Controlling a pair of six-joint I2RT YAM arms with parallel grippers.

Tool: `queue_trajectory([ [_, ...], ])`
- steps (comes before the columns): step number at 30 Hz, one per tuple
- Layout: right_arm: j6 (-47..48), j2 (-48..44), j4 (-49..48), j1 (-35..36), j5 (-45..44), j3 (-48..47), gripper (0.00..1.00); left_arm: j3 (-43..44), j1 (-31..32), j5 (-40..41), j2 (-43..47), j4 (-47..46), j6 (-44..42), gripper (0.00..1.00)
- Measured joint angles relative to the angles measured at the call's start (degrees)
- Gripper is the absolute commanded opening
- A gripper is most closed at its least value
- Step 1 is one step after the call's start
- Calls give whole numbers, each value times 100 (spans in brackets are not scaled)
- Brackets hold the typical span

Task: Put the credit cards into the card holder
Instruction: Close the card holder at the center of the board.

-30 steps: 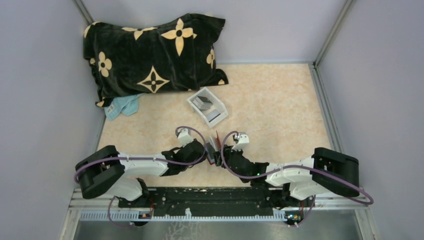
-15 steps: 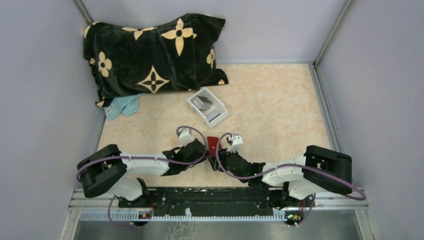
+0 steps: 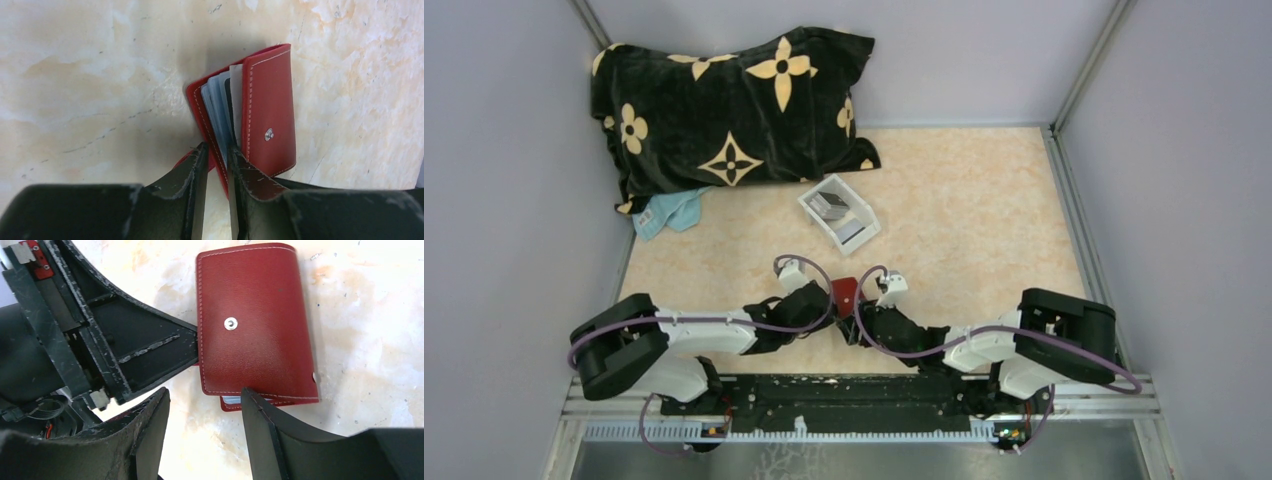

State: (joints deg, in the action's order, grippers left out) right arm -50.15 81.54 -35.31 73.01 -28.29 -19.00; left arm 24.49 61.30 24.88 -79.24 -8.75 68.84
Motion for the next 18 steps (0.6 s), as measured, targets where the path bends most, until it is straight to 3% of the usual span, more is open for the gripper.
queue_trajectory([
  [18, -525, 59, -155, 0, 22, 328, 55, 7, 11, -170, 546, 999, 37, 29],
])
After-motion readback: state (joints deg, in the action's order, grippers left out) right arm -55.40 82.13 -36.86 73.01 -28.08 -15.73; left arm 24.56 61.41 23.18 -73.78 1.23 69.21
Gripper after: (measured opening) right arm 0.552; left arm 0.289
